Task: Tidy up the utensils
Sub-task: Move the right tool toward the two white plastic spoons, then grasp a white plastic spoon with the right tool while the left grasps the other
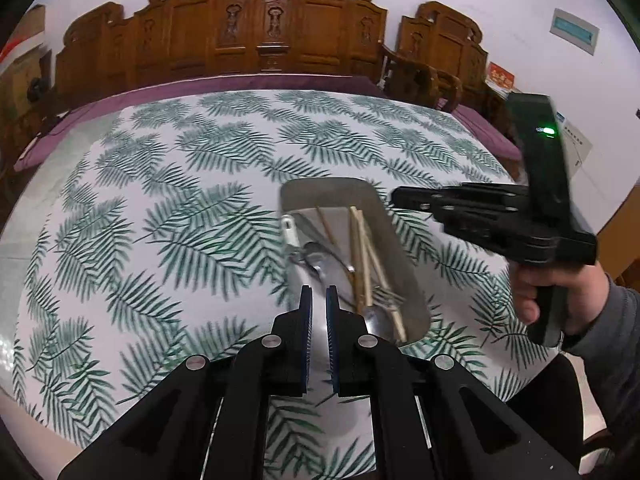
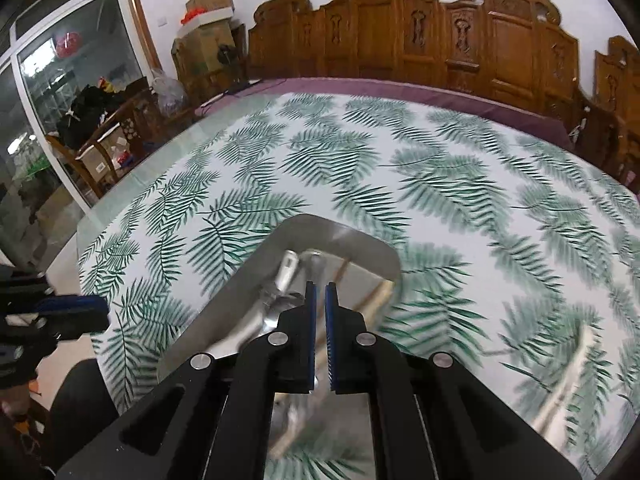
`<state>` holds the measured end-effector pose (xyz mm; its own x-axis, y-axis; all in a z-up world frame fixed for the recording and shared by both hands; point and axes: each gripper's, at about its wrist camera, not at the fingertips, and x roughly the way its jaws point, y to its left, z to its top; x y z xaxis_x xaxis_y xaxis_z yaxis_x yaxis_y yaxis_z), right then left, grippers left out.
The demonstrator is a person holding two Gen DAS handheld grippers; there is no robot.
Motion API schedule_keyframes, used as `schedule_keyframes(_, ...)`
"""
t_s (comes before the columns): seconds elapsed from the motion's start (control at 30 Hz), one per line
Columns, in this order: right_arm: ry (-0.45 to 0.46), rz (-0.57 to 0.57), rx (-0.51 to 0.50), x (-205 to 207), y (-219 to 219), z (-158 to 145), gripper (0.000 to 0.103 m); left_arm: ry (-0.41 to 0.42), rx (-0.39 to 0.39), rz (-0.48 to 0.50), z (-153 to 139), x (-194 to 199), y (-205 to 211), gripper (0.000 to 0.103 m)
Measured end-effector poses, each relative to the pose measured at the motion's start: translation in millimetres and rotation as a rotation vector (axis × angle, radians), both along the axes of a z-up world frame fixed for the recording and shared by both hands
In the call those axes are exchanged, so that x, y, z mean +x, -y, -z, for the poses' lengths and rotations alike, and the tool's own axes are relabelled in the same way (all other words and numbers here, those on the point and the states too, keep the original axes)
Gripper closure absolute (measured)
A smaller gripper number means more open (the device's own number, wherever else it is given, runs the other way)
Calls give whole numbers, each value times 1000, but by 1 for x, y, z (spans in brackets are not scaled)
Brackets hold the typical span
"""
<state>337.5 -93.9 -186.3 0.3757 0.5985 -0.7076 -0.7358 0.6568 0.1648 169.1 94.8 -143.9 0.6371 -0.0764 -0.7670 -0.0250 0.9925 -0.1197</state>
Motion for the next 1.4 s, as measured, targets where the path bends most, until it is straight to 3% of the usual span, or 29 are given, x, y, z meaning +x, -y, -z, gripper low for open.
schedule_keyframes(0.27, 29, 153, -57, 8, 87, 8, 96, -3, -19, 68, 6, 16, 35, 97)
schedule_keyframes(0.5, 9, 303, -137, 20, 158, 43, 95, -6, -16, 121, 7, 26, 66, 97)
schedule_keyframes(0.57, -12, 331, -152, 24, 171, 56, 95, -2, -17, 132, 8, 28, 73, 81)
schedule_keyframes(0.67, -32, 355, -153, 29, 180, 69, 76, -5, -14, 146, 12, 29, 82, 77)
schedule_keyframes(0.77, -48, 379, -148, 35, 185, 78, 71, -14, -4, 153, 17, 32, 91, 71)
schedule_keyframes(0.83, -73, 408, -127, 42, 187, 84, 61, -25, 1, 163, 20, 32, 96, 71)
schedule_keyframes(1.3, -111, 455, -137, 81, 169, 95, 61, -48, 20, 189, 26, 31, 118, 71)
schedule_keyframes(1.4, -86, 437, -190, 89, 162, 96, 70, -54, 26, 189, 28, 37, 122, 71)
